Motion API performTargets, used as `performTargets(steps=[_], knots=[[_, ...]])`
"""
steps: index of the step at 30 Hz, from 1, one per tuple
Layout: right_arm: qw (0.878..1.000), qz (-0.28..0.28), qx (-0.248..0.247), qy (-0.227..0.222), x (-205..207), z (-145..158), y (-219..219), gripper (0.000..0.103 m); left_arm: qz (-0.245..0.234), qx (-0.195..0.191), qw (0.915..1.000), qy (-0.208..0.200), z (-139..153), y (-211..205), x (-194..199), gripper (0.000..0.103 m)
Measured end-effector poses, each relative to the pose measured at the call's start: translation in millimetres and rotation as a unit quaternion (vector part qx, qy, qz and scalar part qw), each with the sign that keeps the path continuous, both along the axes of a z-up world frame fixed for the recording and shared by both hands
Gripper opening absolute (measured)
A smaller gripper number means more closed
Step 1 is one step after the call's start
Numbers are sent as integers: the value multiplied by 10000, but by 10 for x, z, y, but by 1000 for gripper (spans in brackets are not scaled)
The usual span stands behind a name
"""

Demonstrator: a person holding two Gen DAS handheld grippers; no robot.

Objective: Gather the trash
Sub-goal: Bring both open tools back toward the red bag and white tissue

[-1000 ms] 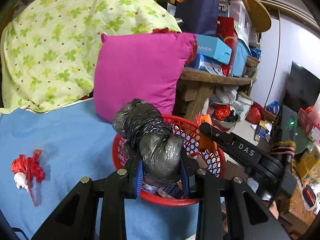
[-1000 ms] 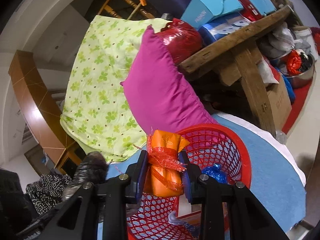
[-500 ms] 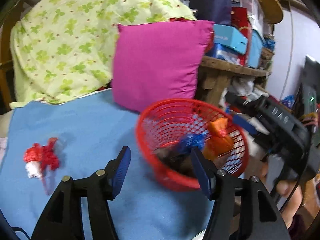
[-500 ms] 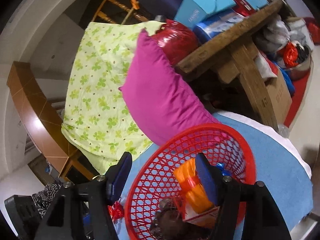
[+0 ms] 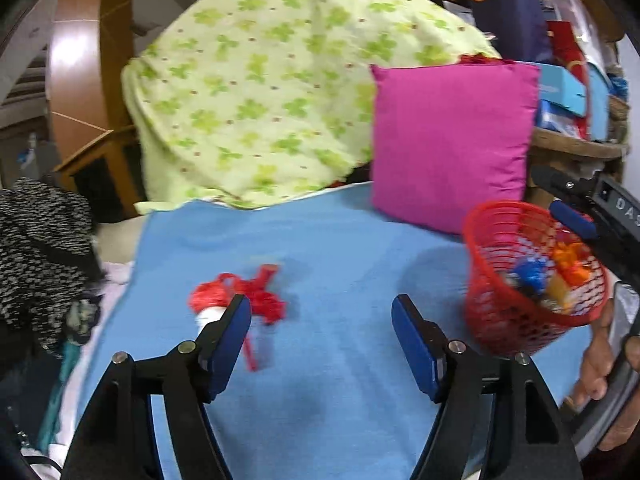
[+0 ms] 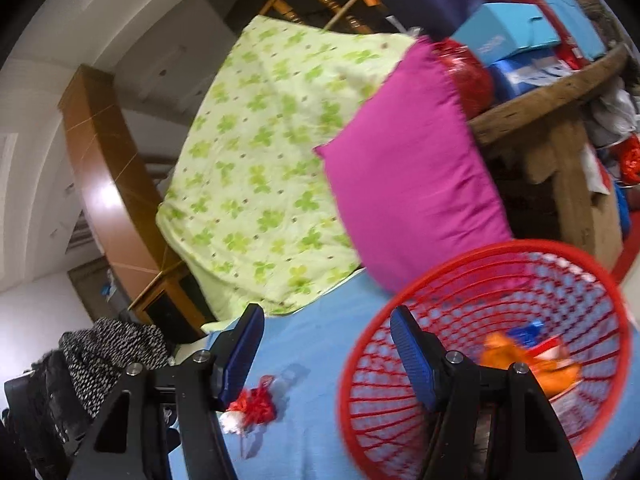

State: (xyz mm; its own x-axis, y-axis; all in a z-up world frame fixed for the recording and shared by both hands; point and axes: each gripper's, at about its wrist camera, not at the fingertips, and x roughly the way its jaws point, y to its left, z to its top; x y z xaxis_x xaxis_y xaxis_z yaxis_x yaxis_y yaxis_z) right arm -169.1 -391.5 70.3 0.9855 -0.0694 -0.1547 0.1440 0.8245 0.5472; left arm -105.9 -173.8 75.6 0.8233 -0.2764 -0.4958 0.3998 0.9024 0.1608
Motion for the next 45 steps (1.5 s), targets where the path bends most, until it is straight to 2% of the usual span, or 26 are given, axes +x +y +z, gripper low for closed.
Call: performTargets(steps=[5, 13, 21, 30, 35, 45], knots=[[9994, 270, -174, 138, 222, -13, 325, 70, 327, 134, 9992, -192, -25, 225, 67, 74], [9977, 493, -287, 368, 463, -94, 603, 70, 645, 71, 9978, -160, -99, 530, 200, 75], [9947, 690, -375, 663, 668, -167, 805, 70, 989, -49, 9948, 222, -327, 867, 402, 76], [9879, 971, -306, 1174, 941, -320, 979, 70, 1677, -370, 9824, 739, -625, 1487, 727, 76], [9827, 1115, -277, 1452, 1098, -424, 1094, 70, 1811, -456, 9776, 965, -825, 1682, 847, 76], [9701, 1417, -585, 1883, 1363, -590, 1463, 70, 1952, -475, 9708, 1310, -1182, 1921, 1013, 76]])
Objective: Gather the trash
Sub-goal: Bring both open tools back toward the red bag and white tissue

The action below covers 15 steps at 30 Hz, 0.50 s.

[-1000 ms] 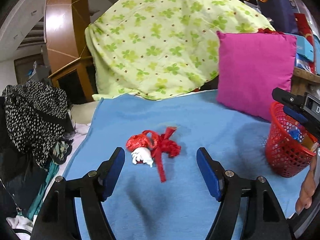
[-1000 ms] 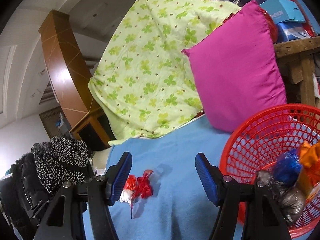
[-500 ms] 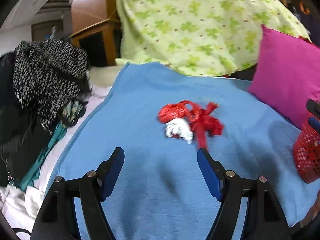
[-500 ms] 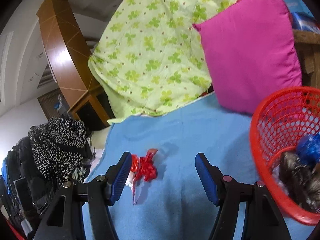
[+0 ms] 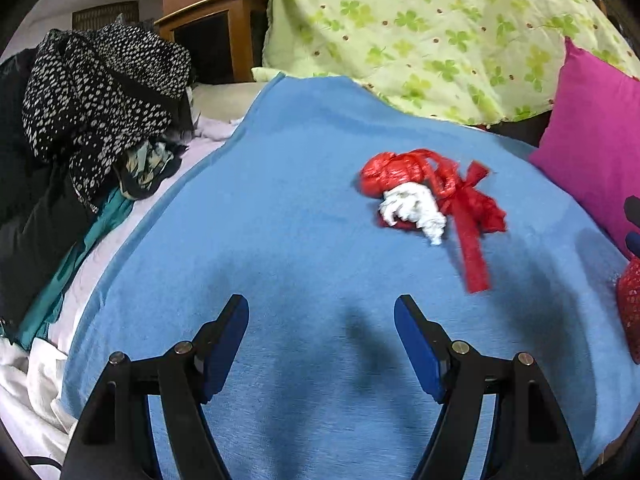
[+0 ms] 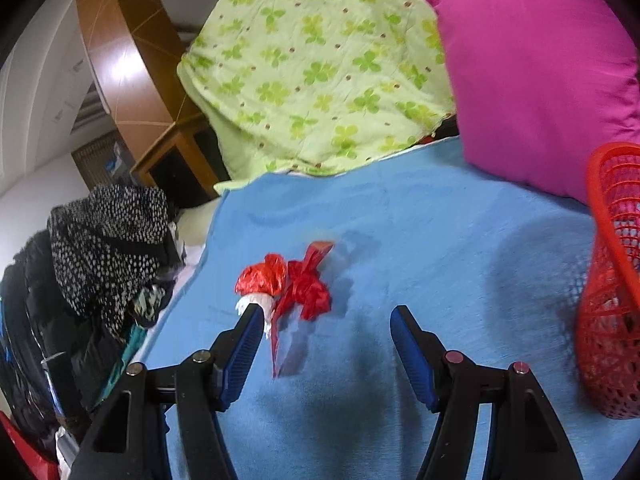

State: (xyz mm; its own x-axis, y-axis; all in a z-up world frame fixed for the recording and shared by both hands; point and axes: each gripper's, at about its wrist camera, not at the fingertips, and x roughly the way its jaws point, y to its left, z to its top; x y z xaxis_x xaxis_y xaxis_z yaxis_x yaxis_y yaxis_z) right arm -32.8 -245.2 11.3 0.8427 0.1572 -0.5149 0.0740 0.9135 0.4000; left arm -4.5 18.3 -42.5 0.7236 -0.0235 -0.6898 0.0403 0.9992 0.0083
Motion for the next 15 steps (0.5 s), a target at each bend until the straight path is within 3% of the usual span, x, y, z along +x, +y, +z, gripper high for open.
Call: performTargets(steps=[15], knots=[[9991, 122, -75, 391, 154, -144, 209, 70, 239, -97, 9994, 218, -287, 222, 138, 76]])
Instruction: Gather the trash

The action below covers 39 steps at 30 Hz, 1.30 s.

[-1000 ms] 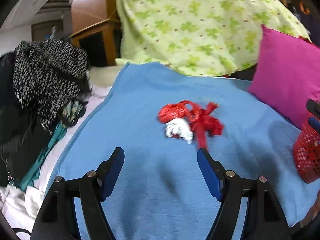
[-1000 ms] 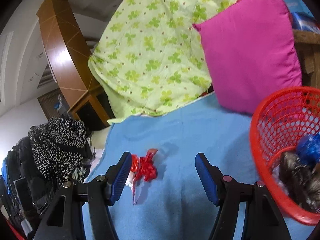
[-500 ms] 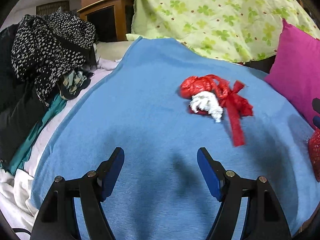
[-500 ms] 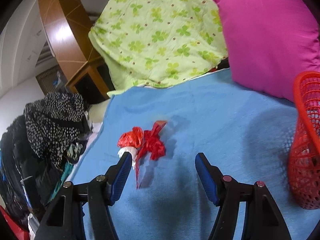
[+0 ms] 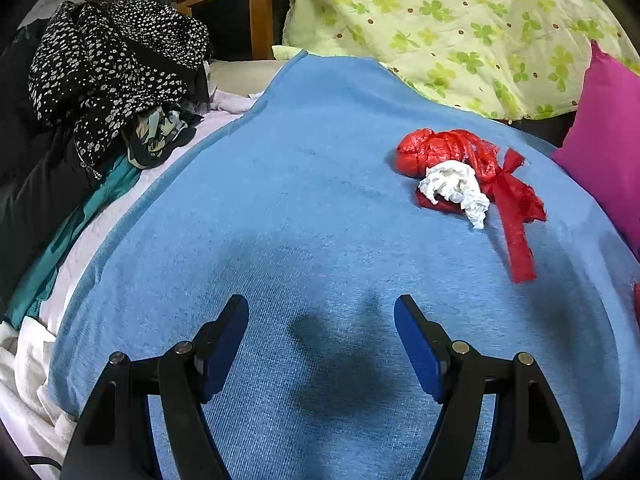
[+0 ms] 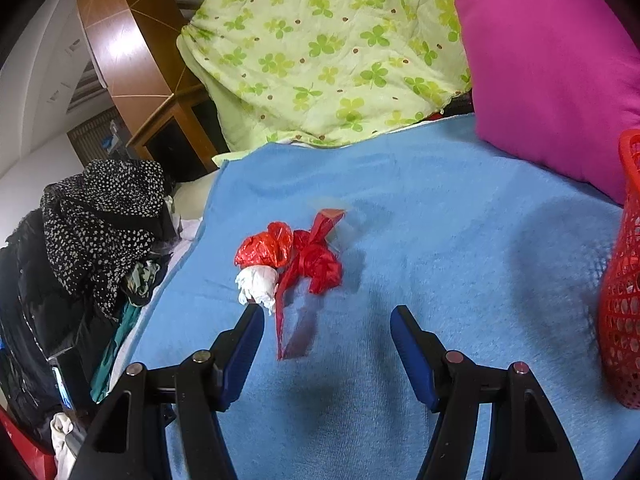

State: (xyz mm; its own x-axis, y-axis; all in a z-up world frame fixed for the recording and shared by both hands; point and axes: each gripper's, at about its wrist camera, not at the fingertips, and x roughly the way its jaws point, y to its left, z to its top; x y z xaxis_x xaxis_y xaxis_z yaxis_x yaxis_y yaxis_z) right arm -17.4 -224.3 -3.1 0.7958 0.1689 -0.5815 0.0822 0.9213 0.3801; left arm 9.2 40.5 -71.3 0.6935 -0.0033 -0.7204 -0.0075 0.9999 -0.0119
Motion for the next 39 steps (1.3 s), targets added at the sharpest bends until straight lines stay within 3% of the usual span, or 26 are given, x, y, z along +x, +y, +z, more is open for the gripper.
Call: performTargets(steps=[9, 14, 18, 19, 20, 24, 28, 32, 39], knots=[[9996, -116, -48, 240, 42, -72, -59, 70, 47, -26, 10000, -71, -27, 12, 261, 76], [9994, -219, -45, 257, 34, -73, -154, 70, 34, -4, 9999, -169, -19, 1, 607, 83], [9990, -334, 70, 276, 38, -77, -252, 70, -73, 101, 9997, 187, -182, -83, 880, 88], [9989, -367, 69, 292, 43, -82, -268, 70, -89, 165, 9992, 358, -260, -108, 928, 94], [9987, -406, 66, 312, 48, -88, -285, 70, -26, 386, 9990, 237, -303, -143, 921, 102], [9969, -624, 130, 462, 65, -134, -407, 70, 177, 561, 9982, 118, -305, -146, 868, 103], [9930, -823, 443, 717, 96, -245, -582, 70, 138, 207, 9995, 183, -337, -56, 877, 103], [9878, -1000, 795, 890, 94, -329, -716, 70, 142, 240, 9995, 157, -346, -71, 869, 103], [9895, -970, 621, 872, 88, -298, -657, 70, 140, 235, 9995, 161, -347, -62, 884, 103]])
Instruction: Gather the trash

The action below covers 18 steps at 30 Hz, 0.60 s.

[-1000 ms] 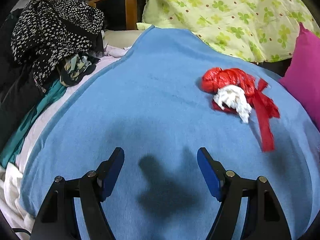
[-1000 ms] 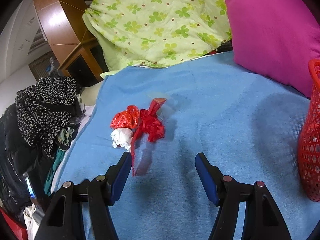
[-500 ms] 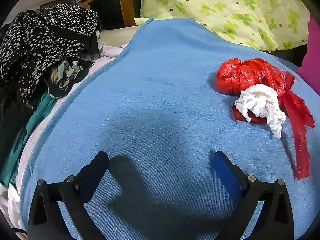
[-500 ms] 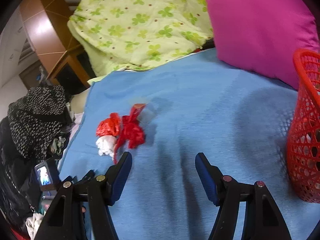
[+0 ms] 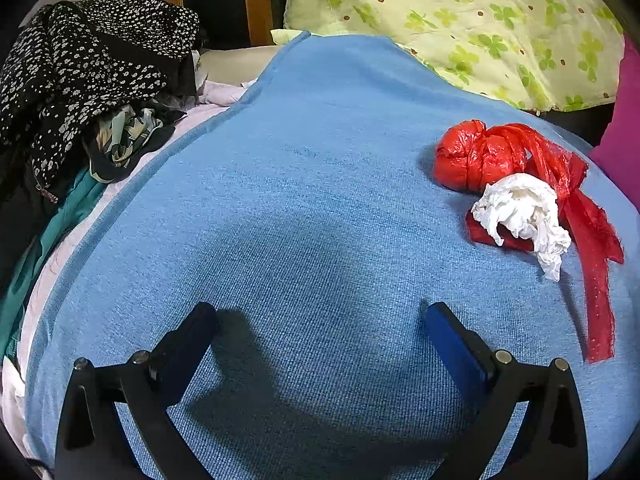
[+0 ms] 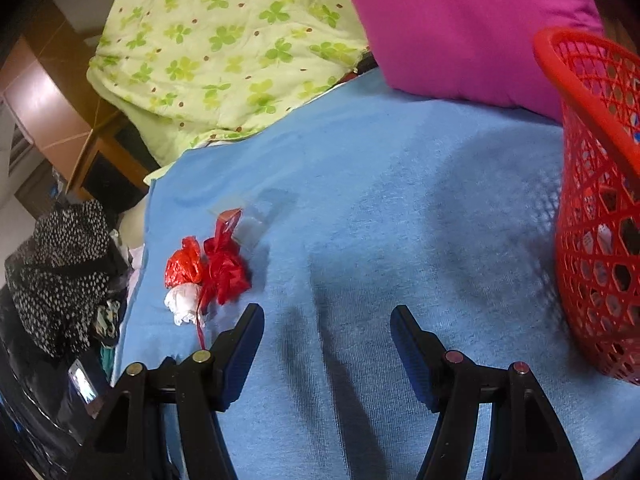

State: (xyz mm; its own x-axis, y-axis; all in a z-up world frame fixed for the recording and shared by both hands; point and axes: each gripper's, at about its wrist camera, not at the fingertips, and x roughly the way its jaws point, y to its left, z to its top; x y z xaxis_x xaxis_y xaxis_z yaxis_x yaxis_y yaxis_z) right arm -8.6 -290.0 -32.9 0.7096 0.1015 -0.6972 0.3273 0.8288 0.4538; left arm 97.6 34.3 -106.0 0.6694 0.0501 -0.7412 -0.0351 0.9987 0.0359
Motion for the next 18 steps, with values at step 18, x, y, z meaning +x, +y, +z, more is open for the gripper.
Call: performTargets(steps=[18], knots=[[10000, 15, -23, 27, -16, -8, 30, 70, -1, -1, 10000, 1, 3, 8, -1, 103]])
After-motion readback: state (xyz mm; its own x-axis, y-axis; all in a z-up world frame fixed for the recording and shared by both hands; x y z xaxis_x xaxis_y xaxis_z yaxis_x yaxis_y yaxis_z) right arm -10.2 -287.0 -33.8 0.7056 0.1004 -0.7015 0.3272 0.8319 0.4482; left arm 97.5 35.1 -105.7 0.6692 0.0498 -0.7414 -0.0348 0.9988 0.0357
